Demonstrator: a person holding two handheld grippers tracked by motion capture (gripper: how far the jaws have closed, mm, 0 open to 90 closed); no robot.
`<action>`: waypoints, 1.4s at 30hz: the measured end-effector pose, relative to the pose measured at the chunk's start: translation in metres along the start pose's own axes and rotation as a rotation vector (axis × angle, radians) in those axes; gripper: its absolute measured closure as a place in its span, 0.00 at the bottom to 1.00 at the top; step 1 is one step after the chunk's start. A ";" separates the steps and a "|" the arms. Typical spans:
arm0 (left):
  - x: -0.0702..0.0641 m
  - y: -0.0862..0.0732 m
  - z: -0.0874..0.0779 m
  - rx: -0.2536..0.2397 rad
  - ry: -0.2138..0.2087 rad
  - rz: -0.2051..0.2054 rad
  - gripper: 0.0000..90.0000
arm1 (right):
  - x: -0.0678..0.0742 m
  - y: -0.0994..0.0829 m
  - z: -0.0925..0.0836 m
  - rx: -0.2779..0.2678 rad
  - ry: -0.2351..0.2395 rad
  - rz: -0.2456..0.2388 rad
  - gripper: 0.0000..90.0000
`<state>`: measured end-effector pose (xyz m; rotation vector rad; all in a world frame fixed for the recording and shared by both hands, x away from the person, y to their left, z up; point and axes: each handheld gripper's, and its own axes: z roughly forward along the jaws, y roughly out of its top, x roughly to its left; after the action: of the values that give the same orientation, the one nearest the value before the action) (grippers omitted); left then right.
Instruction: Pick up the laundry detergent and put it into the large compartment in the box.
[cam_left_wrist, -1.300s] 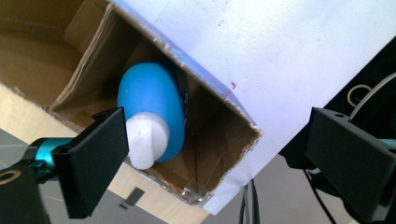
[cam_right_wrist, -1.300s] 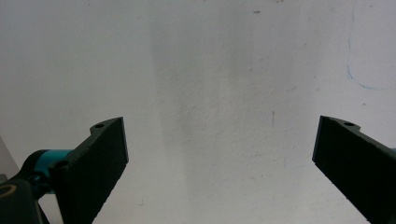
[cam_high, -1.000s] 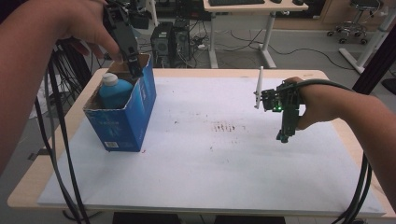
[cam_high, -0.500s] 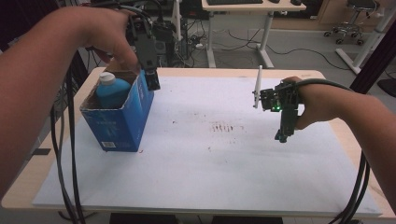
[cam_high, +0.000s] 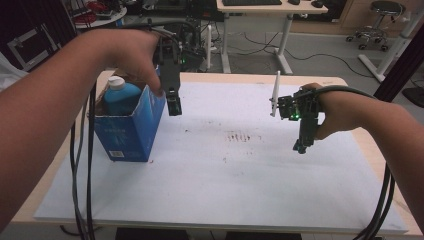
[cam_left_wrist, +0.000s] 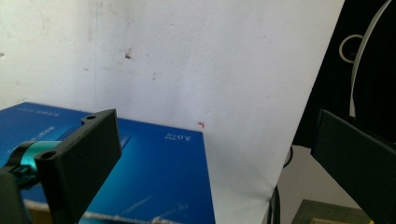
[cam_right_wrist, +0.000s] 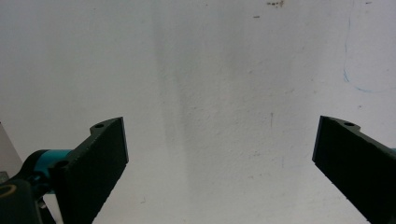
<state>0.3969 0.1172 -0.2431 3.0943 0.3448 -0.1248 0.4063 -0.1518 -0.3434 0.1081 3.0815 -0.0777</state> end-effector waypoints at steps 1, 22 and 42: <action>-0.001 0.001 0.003 0.001 -0.002 0.003 0.02 | 0.000 0.000 0.000 -0.001 -0.004 -0.001 0.03; -0.005 0.011 0.039 0.003 -0.026 0.012 0.02 | 0.002 0.000 -0.004 -0.007 -0.009 -0.005 0.03; -0.007 0.009 0.039 0.000 -0.028 0.009 0.02 | 0.002 0.000 -0.005 -0.009 -0.012 0.000 0.03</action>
<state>0.3886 0.1058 -0.2816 3.0908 0.3307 -0.1681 0.4037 -0.1514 -0.3381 0.1069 3.0697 -0.0642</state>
